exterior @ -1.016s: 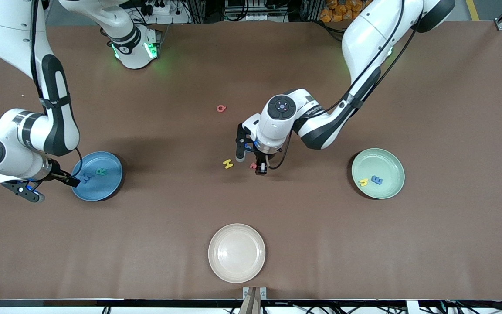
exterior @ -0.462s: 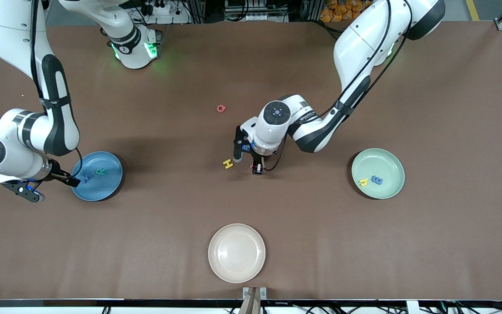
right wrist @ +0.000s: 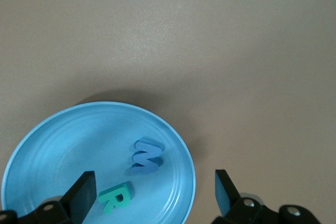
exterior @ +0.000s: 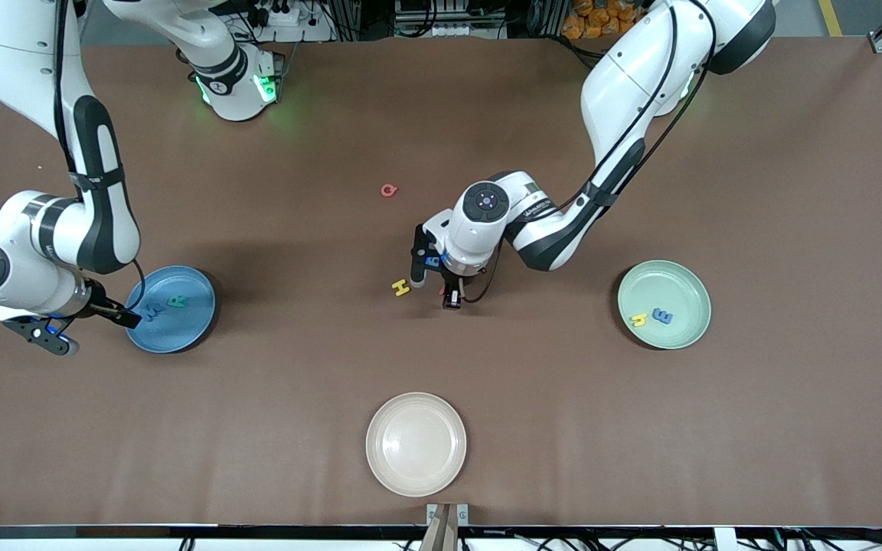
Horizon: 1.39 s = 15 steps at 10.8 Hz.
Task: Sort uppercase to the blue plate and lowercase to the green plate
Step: 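Close the left gripper on the pink w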
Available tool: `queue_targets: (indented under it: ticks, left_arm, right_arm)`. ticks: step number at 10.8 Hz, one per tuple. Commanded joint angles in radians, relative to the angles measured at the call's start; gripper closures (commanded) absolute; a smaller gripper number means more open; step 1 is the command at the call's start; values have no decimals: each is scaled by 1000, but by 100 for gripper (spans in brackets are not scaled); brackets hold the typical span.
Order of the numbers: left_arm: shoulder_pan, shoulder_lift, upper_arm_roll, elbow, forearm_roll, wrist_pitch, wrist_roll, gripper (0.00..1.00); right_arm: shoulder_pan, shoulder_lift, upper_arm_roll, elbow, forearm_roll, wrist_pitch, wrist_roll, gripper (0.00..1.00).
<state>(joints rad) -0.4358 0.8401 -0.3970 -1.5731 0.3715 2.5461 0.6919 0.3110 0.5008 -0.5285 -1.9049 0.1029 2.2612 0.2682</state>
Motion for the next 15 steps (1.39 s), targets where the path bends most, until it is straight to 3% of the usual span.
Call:
queue_targets:
  ticks: [1, 10, 15]
  left_arm:
    - [-26, 19, 21, 21, -17, 25, 26, 48]
    - [-27, 36, 23, 18, -25, 42, 15, 49]
    - [-27, 37, 24, 16, -57, 43, 12, 56]
  right_arm:
    - [-12, 4, 8, 14, 15, -6, -1, 0]
    - [-12, 2, 8, 14, 15, -6, -1, 0]
    - [-10, 4, 8, 14, 15, -6, -1, 0]
